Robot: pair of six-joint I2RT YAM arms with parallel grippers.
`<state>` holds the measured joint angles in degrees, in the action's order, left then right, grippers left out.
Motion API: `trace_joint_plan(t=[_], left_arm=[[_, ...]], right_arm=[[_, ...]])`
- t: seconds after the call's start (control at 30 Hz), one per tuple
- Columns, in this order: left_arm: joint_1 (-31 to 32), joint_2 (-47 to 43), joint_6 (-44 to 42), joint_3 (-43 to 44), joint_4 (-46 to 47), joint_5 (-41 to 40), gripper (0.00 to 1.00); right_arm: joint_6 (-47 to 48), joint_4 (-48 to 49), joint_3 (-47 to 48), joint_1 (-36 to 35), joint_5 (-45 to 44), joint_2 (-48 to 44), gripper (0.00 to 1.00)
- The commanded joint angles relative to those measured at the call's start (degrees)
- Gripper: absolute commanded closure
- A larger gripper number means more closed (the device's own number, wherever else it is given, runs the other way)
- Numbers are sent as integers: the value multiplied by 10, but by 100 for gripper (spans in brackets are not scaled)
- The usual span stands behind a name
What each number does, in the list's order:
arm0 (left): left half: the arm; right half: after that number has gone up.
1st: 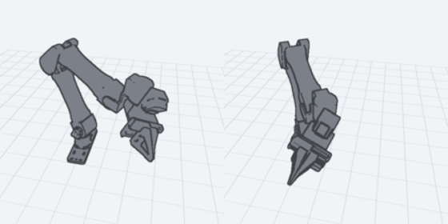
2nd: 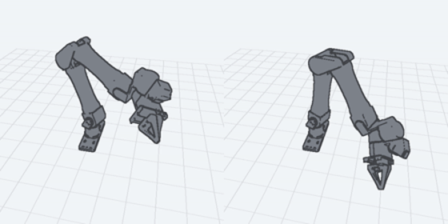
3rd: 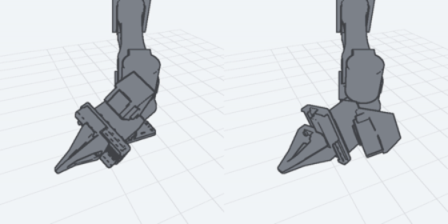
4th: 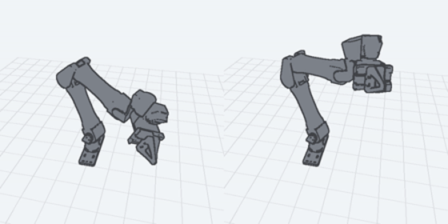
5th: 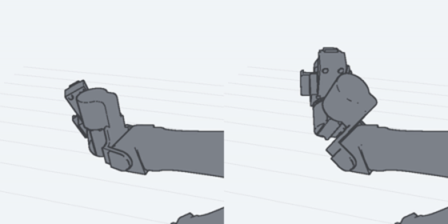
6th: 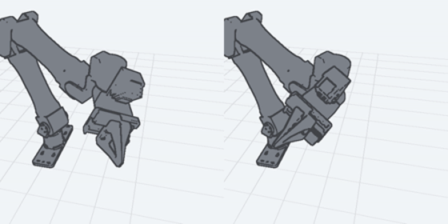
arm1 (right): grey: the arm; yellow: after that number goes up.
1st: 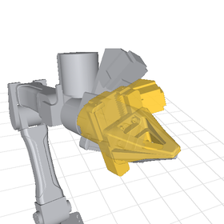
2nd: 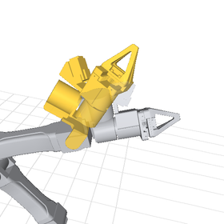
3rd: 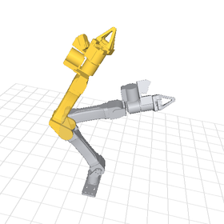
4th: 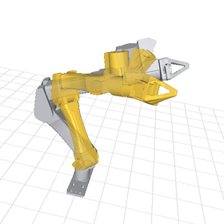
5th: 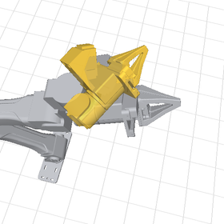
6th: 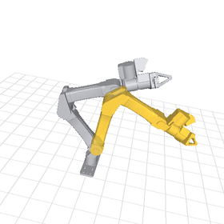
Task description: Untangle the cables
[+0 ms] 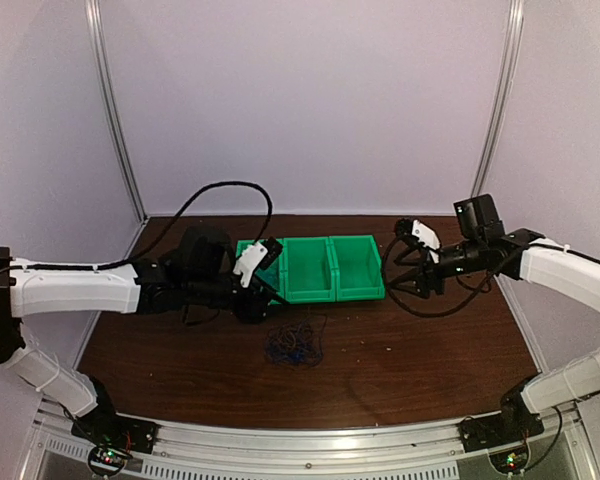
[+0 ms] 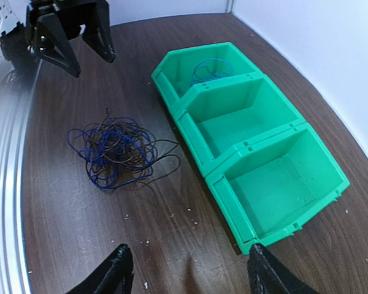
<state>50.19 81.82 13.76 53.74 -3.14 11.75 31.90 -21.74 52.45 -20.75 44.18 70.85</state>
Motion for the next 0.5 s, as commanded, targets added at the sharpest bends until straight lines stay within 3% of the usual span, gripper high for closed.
trace_joint_plan(t=[0.0,0.13,0.3,0.47], left_arm=[[-5,-30,-16,-64,17,39,49],[-6,-54,-13,-118,52,31,46],[-6,-12,-12,-117,59,20,45],[-11,21,-1,-128,100,3,48]], right_arm=[[35,-34,43,-72,-19,40,32],[44,-27,76,-143,-23,93,28],[34,-19,135,-210,-20,177,25],[12,-5,185,-223,-23,260,25]])
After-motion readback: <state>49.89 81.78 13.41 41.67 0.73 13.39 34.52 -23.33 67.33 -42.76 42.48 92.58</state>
